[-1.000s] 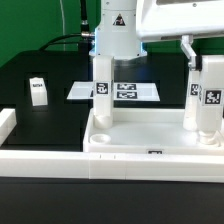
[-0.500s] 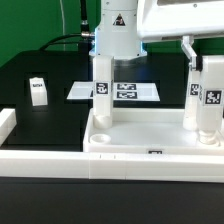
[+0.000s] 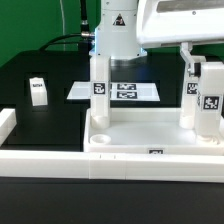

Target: Assemble desk

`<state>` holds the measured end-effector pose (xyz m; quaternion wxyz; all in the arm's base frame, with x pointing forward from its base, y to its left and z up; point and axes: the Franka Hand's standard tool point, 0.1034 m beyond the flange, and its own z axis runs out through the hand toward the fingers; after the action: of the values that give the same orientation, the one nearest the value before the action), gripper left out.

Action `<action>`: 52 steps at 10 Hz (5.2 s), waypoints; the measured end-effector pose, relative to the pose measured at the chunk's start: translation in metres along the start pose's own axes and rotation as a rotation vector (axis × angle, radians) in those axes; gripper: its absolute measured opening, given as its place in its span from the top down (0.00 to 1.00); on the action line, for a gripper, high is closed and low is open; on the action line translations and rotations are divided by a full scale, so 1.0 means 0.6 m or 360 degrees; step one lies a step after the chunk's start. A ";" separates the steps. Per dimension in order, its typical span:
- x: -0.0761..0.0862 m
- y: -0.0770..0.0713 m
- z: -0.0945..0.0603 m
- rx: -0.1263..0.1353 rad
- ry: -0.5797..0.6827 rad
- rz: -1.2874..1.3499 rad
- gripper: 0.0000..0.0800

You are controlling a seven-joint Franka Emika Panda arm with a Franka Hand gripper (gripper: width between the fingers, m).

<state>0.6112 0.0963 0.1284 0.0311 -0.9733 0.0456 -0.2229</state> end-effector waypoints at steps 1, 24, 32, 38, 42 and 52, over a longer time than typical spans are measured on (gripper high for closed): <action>-0.001 -0.001 0.002 0.0000 0.0001 -0.0003 0.64; 0.025 0.014 -0.010 -0.0002 -0.0235 -0.0029 0.19; 0.019 0.011 0.010 -0.0014 -0.0786 -0.0014 0.19; 0.011 -0.001 0.016 -0.0024 -0.0798 0.0019 0.54; 0.011 -0.001 0.016 -0.0031 -0.0797 0.0050 0.64; 0.012 -0.002 0.020 -0.0290 -0.0753 0.1394 0.64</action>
Offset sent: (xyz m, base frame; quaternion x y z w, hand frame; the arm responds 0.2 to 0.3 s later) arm -0.0016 0.0033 -0.0052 -0.0013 0.0041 0.0031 1.0000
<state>0.6228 0.0975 0.1208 0.0459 -0.8855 0.4604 0.0426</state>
